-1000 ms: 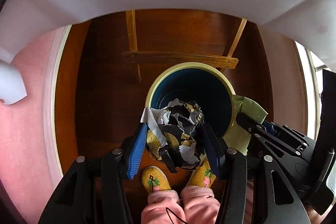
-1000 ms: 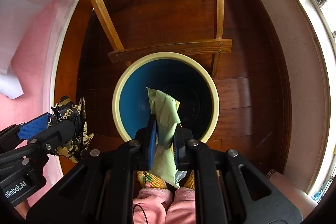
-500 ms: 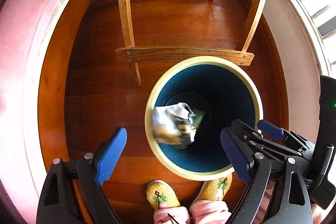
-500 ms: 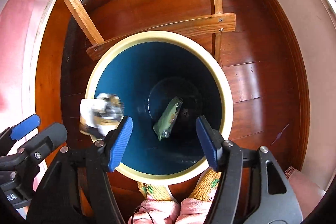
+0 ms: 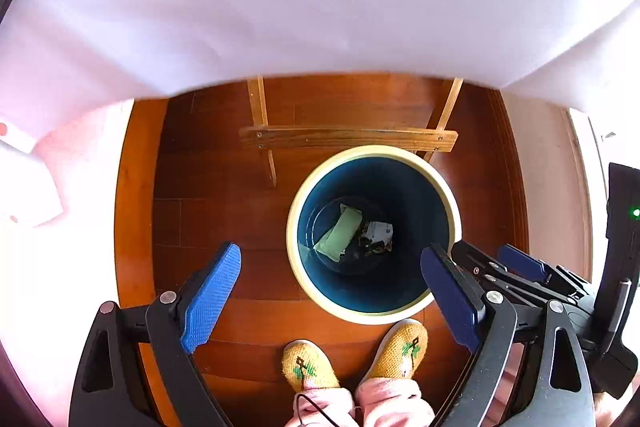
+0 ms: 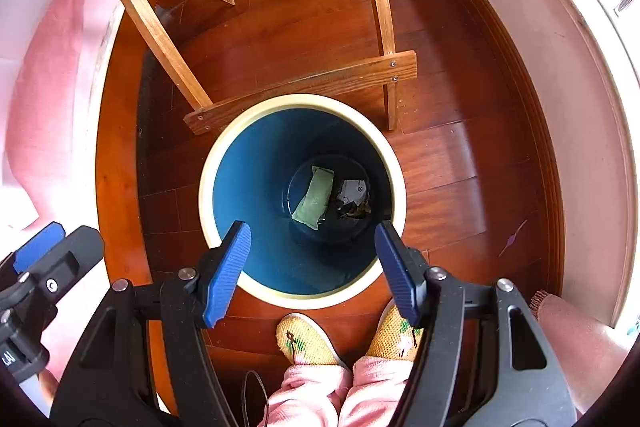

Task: Collect trash
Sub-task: 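Raise both open tools from the bin back toward the table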

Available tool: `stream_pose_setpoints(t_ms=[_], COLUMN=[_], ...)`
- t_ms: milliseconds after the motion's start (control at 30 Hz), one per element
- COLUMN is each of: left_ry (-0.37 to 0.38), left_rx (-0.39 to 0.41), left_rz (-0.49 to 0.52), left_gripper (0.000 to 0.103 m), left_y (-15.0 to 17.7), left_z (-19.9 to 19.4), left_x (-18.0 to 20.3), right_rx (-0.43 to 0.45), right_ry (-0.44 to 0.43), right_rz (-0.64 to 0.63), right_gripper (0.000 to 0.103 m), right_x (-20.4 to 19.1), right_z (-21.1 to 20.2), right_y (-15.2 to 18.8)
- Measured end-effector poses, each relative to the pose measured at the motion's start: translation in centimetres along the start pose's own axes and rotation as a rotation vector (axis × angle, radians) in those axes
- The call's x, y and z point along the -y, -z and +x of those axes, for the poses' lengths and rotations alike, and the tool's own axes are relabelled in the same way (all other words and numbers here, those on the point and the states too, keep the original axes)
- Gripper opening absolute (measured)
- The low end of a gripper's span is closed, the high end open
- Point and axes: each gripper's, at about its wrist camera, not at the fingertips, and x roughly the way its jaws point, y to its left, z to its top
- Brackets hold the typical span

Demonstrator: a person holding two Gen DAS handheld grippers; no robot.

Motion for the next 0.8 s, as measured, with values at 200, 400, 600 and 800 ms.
stream_pose_setpoints(t_ms=[200, 400, 600, 800], left_ry=[0.009, 0.029, 0.062, 0.084], left_rx=[0.073, 0.13, 0.168, 0.205], left_rz=[0.031, 0.068, 0.095, 0.138], left_gripper=[0.093, 0.093, 0.093, 0.093], left_y=[-1.2, -2.3, -3.1, -4.8], left_z=[-8.4, -17.1, -25.1, -32.5], left_x=[1.1, 2.1, 2.2, 2.8], right_rx=[0.03, 0.079, 0.125, 0.199], right_ry=[-0.001, 0.004, 0.002, 0.007], right_rz=[0.002, 0.004, -0.002, -0.019], right_gripper=[0.062, 0.062, 0.062, 0.062], right_x=[-0.7, -1.7, -3.3, -5.4], right_z=[-7.7, -16.0, -23.9, -31.2], right_y=[0.0, -0.1, -0.3, -0.4])
